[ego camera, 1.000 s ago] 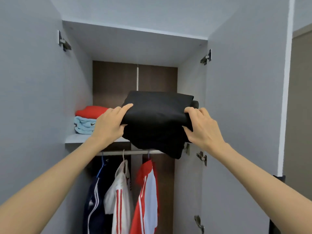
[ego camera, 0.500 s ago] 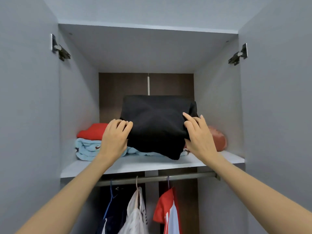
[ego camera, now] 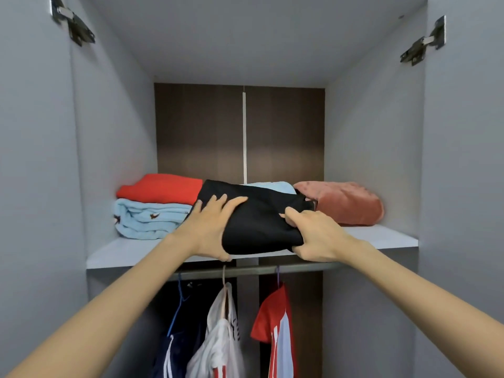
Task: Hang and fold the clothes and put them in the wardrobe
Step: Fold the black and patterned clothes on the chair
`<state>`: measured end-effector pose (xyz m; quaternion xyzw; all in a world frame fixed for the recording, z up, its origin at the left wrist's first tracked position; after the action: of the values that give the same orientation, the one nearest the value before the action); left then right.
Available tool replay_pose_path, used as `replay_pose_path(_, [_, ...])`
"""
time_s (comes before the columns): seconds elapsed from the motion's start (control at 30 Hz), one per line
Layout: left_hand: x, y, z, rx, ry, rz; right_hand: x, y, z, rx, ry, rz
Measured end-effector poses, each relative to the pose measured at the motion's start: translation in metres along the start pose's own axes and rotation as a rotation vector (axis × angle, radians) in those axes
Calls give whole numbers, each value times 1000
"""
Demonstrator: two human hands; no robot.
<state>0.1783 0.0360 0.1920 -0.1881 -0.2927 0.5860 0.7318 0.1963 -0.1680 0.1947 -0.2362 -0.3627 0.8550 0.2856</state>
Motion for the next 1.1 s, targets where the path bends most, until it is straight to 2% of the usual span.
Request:
replay_pose_path(0.2, [-1, -16, -7, 50, 30, 4, -15, 8, -3, 35, -113, -10])
replay_pose_path(0.3, [0, -13, -7, 42, 107, 62, -26, 15, -3, 59, -202, -12])
replay_pose_path(0.43, [7, -4, -1, 20, 232, 182, -49, 21, -4, 21, -331, -116])
replay_pose_path(0.6, [5, 14, 5, 2, 317, 316, -46, 19, -12, 24, -130, 88])
replay_pose_path(0.73, [4, 35, 10, -126, 331, 506, -35, 14, -9, -48, -222, 123])
replay_pose_path(0.8, [5, 56, 11, -308, 566, 699, -25, 12, -5, -97, -237, 140])
replay_pose_path(0.9, [-1, 92, 1, -632, 1499, 1114, -3, 4, 9, -182, -304, 154])
replay_pose_path(0.93, [-9, 97, -5, -640, 1791, 1206, 6, 1, 15, -195, -349, 133])
replay_pose_path(0.97, [-19, 98, -8, -595, 1988, 1243, 14, -2, 22, -206, -382, 109])
replay_pose_path(1.03, [-35, 97, -7, -494, 2175, 1221, 29, -7, 35, -233, -420, 95])
replay_pose_path(1.1, [-41, 96, -1, -508, 2201, 1241, 41, -10, 48, -248, -457, 124])
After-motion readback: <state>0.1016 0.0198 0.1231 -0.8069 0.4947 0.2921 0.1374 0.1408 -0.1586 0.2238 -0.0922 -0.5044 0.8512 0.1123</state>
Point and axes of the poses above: each hand's wrist, its own y-axis away from the middle knuckle, its own z-axis out of the back of the hand, x = y × z, the point moved 7 cm from there along -y, towards the middle knuckle, and after that the axes turned 12 degrees about -x, right-handed, at the moved point
